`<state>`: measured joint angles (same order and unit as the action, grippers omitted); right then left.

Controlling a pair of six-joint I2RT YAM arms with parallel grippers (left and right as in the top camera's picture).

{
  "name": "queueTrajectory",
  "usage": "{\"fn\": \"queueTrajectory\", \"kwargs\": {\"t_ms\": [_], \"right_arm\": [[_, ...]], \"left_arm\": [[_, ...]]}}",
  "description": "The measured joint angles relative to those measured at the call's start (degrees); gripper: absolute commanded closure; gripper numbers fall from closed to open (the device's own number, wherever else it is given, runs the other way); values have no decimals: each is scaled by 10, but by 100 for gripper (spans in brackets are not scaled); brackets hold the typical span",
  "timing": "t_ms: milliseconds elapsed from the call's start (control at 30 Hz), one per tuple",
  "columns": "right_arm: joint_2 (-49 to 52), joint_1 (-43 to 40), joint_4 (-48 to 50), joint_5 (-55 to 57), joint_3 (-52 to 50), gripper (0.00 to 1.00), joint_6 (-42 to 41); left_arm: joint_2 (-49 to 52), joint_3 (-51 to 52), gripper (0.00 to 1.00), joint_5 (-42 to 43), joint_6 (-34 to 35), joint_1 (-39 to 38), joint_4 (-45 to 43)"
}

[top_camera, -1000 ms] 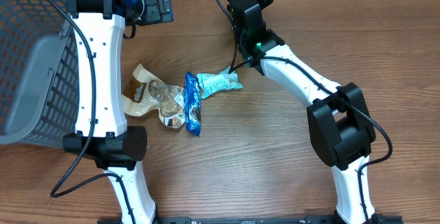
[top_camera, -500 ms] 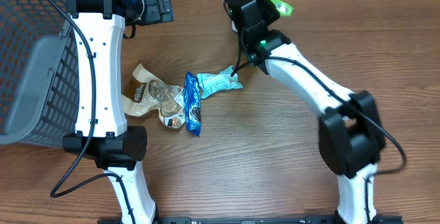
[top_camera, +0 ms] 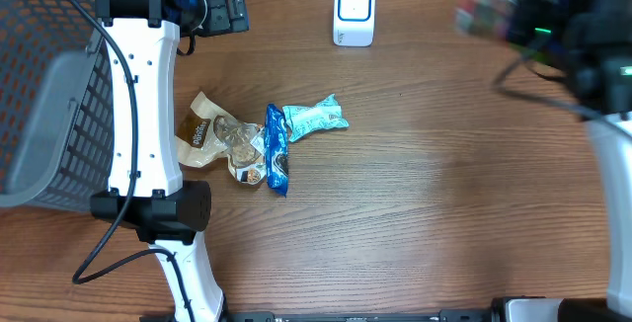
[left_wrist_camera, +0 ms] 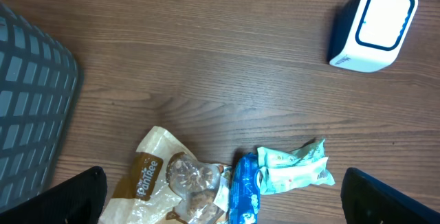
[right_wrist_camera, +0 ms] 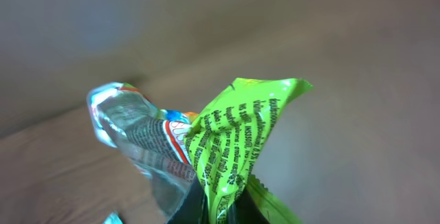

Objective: Scan the item barcode
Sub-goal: 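Move the green bag right and drop it on the table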

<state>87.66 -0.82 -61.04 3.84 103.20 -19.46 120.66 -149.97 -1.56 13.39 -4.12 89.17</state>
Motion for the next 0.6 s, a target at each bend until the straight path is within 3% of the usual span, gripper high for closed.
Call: {"fn": "queueTrajectory", "kwargs": {"t_ms": [100, 233, 500, 533, 567, 600], "right_arm": [[19, -90, -59, -50, -16, 96, -47], [45, -188, -70, -106, -78, 96, -72], [96, -265, 49, -166, -239, 96, -73], [104, -266, 61, -170, -252, 93, -73], [114, -268, 70, -172, -264, 81, -74], [123, -269, 75, -174, -271, 63, -77]], "left_arm": [[0, 0, 0, 0, 0, 0, 0], [0, 0, 0, 0, 0, 0, 0], [0, 0, 0, 0, 0, 0, 0], [0, 0, 0, 0, 0, 0, 0], [0, 0, 0, 0, 0, 0, 0], [0, 0, 0, 0, 0, 0, 0]]}}
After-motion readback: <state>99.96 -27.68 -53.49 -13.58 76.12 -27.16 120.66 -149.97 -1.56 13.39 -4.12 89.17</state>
